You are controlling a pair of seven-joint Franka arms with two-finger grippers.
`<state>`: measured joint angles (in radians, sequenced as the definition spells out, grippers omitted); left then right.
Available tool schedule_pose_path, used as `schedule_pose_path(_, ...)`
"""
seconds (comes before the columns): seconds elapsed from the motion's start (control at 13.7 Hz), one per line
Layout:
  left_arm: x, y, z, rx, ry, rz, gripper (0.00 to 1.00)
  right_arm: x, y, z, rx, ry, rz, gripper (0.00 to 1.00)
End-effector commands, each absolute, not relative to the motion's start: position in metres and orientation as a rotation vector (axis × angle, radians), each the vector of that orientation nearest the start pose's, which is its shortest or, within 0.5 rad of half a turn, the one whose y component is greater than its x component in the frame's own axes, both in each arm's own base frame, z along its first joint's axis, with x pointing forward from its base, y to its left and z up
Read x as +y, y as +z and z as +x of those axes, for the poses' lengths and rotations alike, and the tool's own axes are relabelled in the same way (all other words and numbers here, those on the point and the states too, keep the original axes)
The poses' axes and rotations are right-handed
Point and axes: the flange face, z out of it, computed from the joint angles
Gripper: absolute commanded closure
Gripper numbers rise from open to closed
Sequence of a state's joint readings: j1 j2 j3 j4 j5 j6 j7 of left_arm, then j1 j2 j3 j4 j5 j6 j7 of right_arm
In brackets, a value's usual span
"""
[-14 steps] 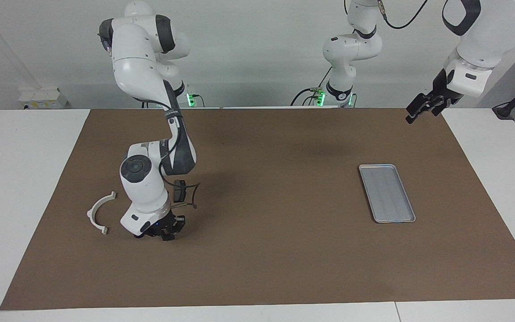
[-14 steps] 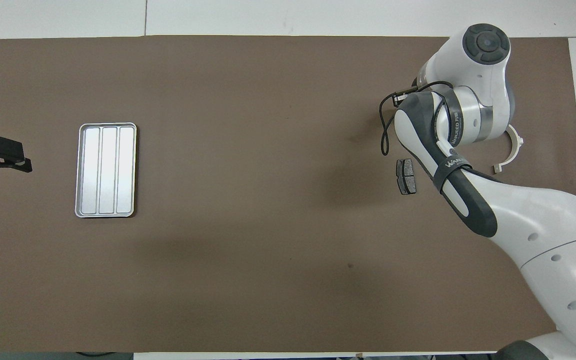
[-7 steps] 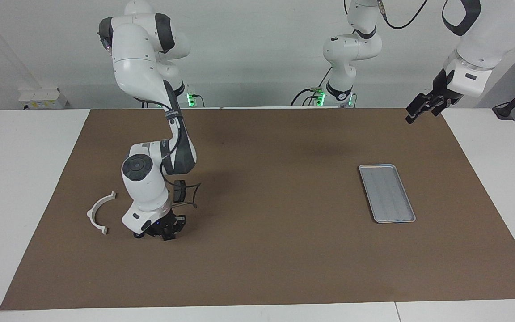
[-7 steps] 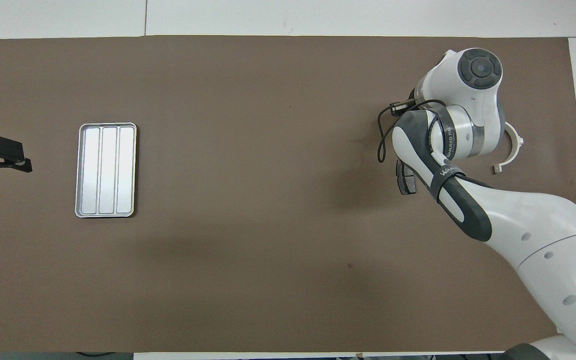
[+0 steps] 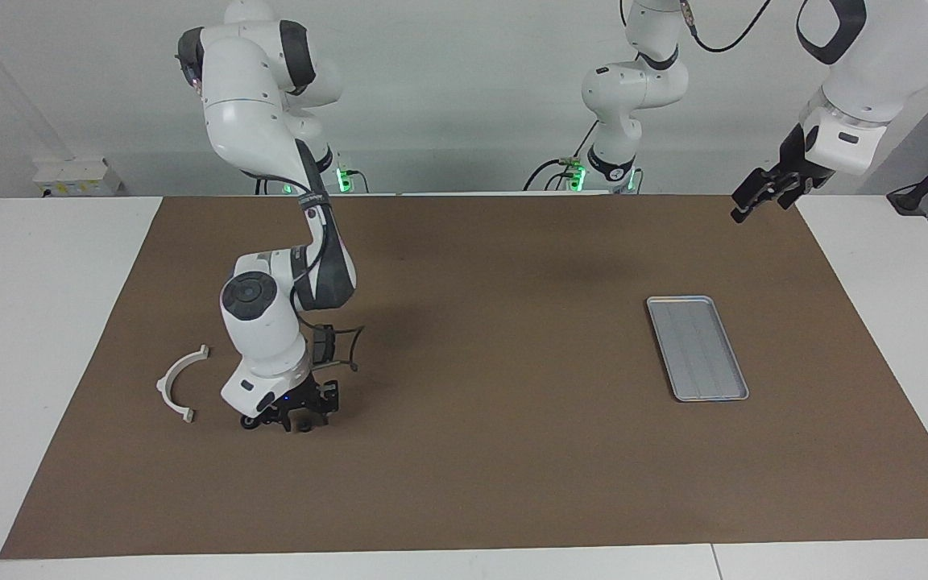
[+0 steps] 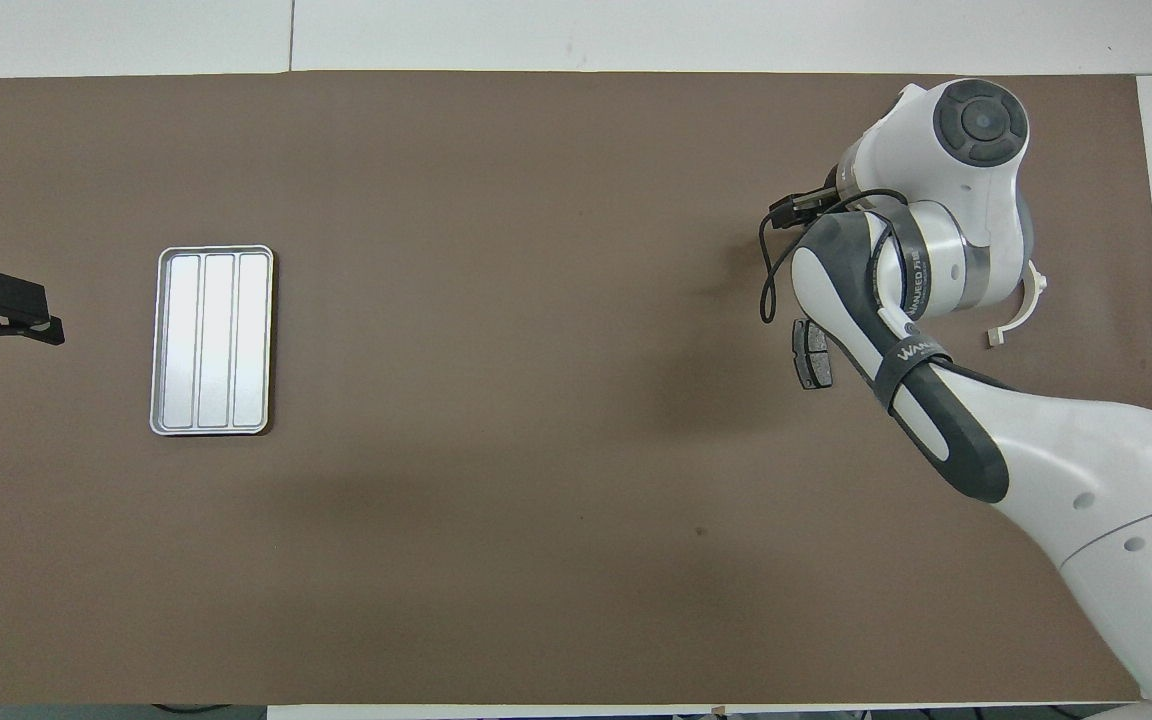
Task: Place bearing gear from tray to pile
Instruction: 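Carry the gear with the right gripper beside the other ring and release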
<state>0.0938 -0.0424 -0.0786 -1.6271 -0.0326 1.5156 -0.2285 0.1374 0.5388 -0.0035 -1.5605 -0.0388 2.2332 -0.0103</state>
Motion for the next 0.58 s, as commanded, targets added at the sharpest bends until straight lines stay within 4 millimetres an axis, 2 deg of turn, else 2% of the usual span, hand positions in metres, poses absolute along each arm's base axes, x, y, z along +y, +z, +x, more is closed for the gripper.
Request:
schedule_pose_path(0.0,0.003,0.619,0.528,-0.371,0.127,-3.134,0.00,0.084,0.372,0.688,-0.266,-0.195,-3.142,0.00)
schedule_pose_path(0.22,0.003,0.619,0.528,-0.369,0.127,-3.134,0.00,0.078,0.411,0.678,-0.252,-0.179,-3.148,0.00)
schedule_pose_path(0.37,0.003,0.619,0.528,-0.369,0.127,-3.134,0.00,0.057,0.438,0.669,-0.208,-0.152,-3.154,0.00)
schedule_pose_path(0.51,0.003,0.619,0.528,-0.369,0.125,-3.135,0.00,0.049,0.477,0.652,-0.194,-0.120,-3.155,0.00)
